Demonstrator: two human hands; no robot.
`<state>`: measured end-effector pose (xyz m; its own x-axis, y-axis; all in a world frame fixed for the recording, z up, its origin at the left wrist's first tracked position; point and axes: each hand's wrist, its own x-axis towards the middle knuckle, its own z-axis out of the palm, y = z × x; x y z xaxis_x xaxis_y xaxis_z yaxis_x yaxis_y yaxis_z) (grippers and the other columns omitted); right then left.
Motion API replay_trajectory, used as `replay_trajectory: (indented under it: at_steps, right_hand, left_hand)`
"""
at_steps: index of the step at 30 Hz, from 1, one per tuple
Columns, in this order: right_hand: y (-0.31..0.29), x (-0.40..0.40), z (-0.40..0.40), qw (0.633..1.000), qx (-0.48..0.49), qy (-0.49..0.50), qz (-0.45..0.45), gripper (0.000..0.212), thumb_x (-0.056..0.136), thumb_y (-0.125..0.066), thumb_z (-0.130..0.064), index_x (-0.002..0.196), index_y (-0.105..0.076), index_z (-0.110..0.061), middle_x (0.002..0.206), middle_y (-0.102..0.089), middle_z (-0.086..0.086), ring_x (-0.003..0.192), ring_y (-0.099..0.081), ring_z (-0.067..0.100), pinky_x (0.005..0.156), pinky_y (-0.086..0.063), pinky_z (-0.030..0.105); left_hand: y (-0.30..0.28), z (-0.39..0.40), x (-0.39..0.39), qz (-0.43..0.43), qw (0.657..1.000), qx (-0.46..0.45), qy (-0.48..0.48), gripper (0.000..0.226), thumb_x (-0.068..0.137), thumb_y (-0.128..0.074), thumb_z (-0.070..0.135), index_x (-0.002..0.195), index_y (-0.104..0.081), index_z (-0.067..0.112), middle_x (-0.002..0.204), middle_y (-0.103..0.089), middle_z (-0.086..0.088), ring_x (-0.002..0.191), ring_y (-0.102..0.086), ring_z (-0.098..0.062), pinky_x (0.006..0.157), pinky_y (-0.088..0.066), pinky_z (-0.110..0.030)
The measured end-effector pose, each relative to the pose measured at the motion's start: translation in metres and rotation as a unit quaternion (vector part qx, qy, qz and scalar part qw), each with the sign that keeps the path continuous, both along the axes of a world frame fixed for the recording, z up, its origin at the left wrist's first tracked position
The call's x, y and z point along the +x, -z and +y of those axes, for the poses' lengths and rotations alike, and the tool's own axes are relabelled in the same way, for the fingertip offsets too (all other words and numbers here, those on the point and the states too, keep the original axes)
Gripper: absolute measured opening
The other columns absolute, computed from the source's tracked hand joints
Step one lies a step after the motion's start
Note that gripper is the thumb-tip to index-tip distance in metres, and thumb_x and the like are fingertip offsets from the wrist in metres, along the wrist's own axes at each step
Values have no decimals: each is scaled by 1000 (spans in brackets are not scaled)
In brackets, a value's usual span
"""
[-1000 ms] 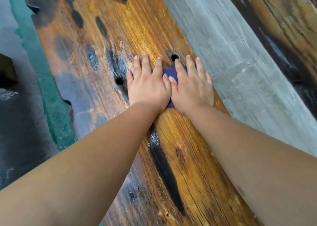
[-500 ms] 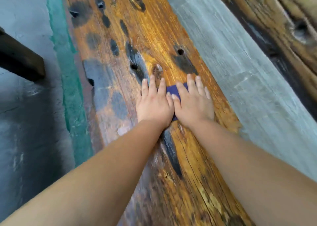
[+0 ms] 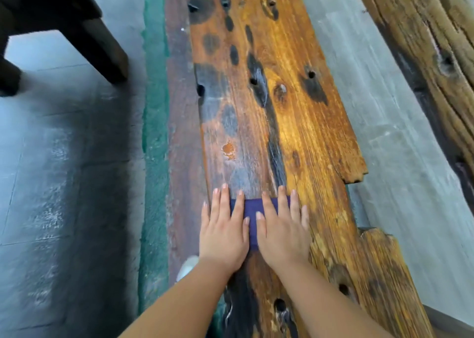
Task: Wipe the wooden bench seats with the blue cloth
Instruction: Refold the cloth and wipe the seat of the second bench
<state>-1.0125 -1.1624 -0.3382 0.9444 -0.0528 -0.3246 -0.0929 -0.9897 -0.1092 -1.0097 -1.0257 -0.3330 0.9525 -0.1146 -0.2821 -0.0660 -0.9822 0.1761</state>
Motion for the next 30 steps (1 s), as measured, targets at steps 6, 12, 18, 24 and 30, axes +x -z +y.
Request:
replay_trajectory:
  at_steps: [6, 12, 18, 24, 30]
  right_hand:
    - [11, 21, -8, 999, -20, -30, -37, 63, 94, -25, -56, 150, -34, -29, 161, -23, 5, 148, -14, 31, 116, -19, 53]
    - [14, 55, -9, 996, -30, -79, -36, 64, 93, -21, -57, 151, -29, -31, 163, -17, 4, 149, -9, 28, 118, -13, 51]
    - [17, 145, 7, 997, -1, -40, -64, 66, 92, -17, -60, 152, -20, -35, 164, -10, 0, 150, 1, 25, 119, -5, 50]
    - [22, 244, 21, 995, -1, -23, -94, 65, 93, -19, -61, 153, -20, -35, 164, -13, 1, 150, -5, 26, 119, -11, 51]
    - [23, 341, 33, 995, 5, -15, -101, 65, 93, -20, -60, 152, -22, -34, 163, -14, 2, 150, -4, 26, 118, -10, 51]
  left_hand:
    - [13, -7, 19, -16, 998, -56, -27, 61, 95, -22, 45, 153, -22, 25, 162, -13, -6, 149, -9, -24, 117, -9, -45]
    - [22, -7, 39, -33, 997, -49, -58, 60, 93, -27, 44, 150, -28, 26, 160, -18, -8, 147, -15, -27, 116, -12, -48]
    - [24, 7, 136, -45, 996, -50, -65, 63, 91, -22, 46, 152, -19, 31, 162, -11, -6, 148, -7, -25, 118, -4, -48]
    - [29, 17, 238, -72, 994, -48, -73, 61, 93, -21, 45, 152, -18, 30, 163, -8, -5, 149, -2, -24, 117, -6, -52]
    - [34, 26, 336, -90, 993, -42, -63, 60, 94, -20, 46, 152, -20, 30, 162, -10, -6, 149, -4, -26, 117, -6, -50]
